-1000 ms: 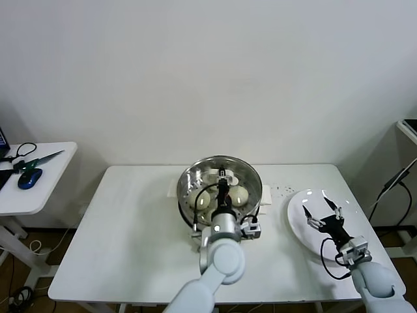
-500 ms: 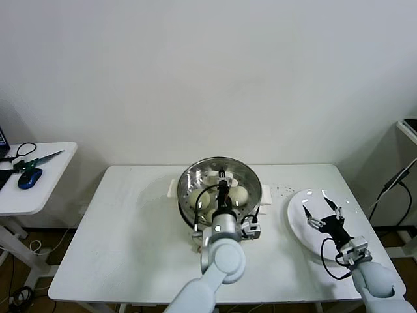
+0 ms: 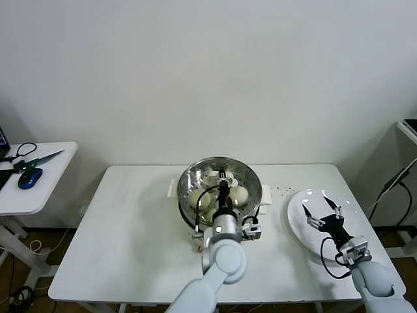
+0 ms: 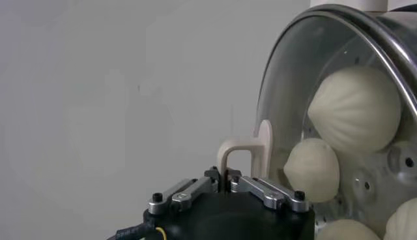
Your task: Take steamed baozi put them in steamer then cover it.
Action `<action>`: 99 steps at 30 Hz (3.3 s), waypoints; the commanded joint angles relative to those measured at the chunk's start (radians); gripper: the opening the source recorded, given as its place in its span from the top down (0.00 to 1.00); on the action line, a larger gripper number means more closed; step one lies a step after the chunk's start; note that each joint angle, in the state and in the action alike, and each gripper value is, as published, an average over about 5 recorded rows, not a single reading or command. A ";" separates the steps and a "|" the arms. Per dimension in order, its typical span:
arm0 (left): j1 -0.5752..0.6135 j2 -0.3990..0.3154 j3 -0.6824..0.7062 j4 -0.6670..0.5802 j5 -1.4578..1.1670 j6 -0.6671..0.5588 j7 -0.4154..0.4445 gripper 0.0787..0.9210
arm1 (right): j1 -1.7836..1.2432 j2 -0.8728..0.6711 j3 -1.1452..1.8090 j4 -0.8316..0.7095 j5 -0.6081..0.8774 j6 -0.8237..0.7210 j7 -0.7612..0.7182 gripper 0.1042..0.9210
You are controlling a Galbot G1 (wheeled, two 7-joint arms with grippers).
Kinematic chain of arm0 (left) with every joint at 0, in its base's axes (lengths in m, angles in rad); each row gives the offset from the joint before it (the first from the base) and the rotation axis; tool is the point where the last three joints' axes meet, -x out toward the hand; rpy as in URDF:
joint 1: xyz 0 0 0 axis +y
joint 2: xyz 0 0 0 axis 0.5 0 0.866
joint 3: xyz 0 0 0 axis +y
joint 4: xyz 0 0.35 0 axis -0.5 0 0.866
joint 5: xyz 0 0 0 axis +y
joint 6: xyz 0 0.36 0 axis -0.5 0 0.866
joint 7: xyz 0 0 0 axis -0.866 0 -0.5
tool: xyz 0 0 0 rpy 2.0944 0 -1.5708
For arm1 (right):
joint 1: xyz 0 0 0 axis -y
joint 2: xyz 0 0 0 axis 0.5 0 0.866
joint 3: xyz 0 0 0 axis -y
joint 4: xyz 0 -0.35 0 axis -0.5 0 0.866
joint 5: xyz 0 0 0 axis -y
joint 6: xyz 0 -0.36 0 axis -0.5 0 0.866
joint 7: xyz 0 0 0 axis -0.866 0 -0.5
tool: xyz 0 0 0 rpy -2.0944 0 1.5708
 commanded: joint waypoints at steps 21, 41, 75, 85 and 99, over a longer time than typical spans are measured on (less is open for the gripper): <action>0.020 0.074 0.036 -0.139 -0.022 0.049 0.061 0.64 | 0.006 0.001 0.006 0.007 -0.009 -0.034 -0.004 0.12; 0.199 0.231 -0.088 -0.454 -0.282 -0.029 -0.067 0.12 | -0.002 -0.016 0.041 0.052 0.061 -0.107 0.013 0.12; 0.774 0.155 -0.887 -0.361 -1.753 -0.848 -0.412 0.12 | -0.149 0.026 0.121 0.198 0.134 -0.098 0.014 0.12; 0.756 0.150 -0.885 -0.360 -1.749 -0.836 -0.407 0.12 | -0.168 0.012 0.122 0.210 0.154 -0.093 -0.003 0.12; 0.760 0.148 -0.880 -0.375 -1.716 -0.829 -0.388 0.12 | -0.182 0.023 0.130 0.216 0.154 -0.091 -0.010 0.12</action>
